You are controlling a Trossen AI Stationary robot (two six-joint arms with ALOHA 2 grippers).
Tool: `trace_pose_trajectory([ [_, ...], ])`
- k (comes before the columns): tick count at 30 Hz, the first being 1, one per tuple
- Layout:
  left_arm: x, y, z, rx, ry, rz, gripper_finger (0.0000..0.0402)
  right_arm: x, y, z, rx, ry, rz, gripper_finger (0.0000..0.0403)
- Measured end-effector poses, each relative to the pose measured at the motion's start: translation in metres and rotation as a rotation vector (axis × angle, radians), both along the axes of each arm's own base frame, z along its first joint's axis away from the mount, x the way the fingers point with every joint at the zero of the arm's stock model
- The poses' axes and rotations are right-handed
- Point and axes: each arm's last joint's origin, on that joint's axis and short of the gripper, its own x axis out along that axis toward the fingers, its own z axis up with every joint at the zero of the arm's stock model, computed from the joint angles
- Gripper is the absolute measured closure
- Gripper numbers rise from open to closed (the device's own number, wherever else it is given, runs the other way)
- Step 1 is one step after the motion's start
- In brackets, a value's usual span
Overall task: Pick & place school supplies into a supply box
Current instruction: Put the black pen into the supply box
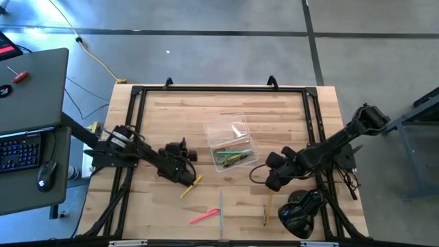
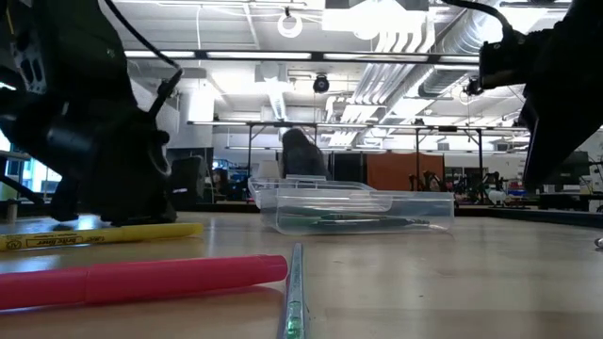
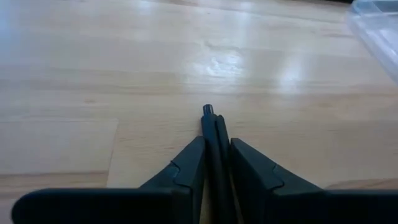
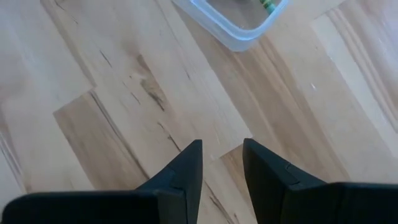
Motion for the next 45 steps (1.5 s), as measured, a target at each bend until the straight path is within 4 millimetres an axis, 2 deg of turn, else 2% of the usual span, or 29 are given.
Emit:
trace_pose_trajectory([
  [3,0.0,0.0,-0.003,0.014,-0.003,0.001,0.0312,-0.001,0.002,0.0,-0.009,-0.013,-0.007,0.0308],
  [7,0.0,0.0,-0.002,0.02,-0.01,0.001,0.0358,-0.001,0.004,0.0,-0.008,-0.026,-0.022,0.0309],
  [11,0.006,-0.001,0.004,0.008,-0.044,0.007,0.0359,0.0,0.004,0.002,-0.051,-0.072,-0.032,0.0309],
  [15,0.019,-0.005,0.034,-0.071,-0.059,0.031,0.0359,0.002,0.003,0.003,-0.099,-0.113,-0.053,0.0308],
  [20,0.028,-0.01,0.091,-0.056,0.005,-0.056,0.0359,0.004,0.003,0.004,-0.118,-0.153,-0.067,0.0308],
  [25,0.052,-0.018,0.147,-0.023,-0.026,-0.249,0.0359,0.005,0.003,0.004,-0.126,-0.171,-0.073,0.0308],
  [30,0.086,-0.022,0.179,-0.021,-0.009,-0.491,0.0359,0.006,0.002,0.005,-0.149,-0.193,-0.078,0.0309],
  [33,0.108,-0.017,0.181,-0.043,-0.049,-0.644,0.0359,0.007,0.003,0.005,-0.145,-0.198,-0.079,0.0308],
  [37,0.133,-0.007,0.173,-0.034,-0.089,-0.775,0.0359,0.008,0.004,0.006,-0.126,-0.208,-0.082,0.0309],
  [40,0.149,0.005,0.156,-0.067,-0.105,-0.821,0.0359,0.009,0.004,0.006,-0.116,-0.219,-0.082,0.0308],
  [45,0.164,0.024,0.121,-0.15,-0.073,-0.86,0.0358,0.009,0.005,0.006,-0.118,-0.225,-0.084,0.0308],
])
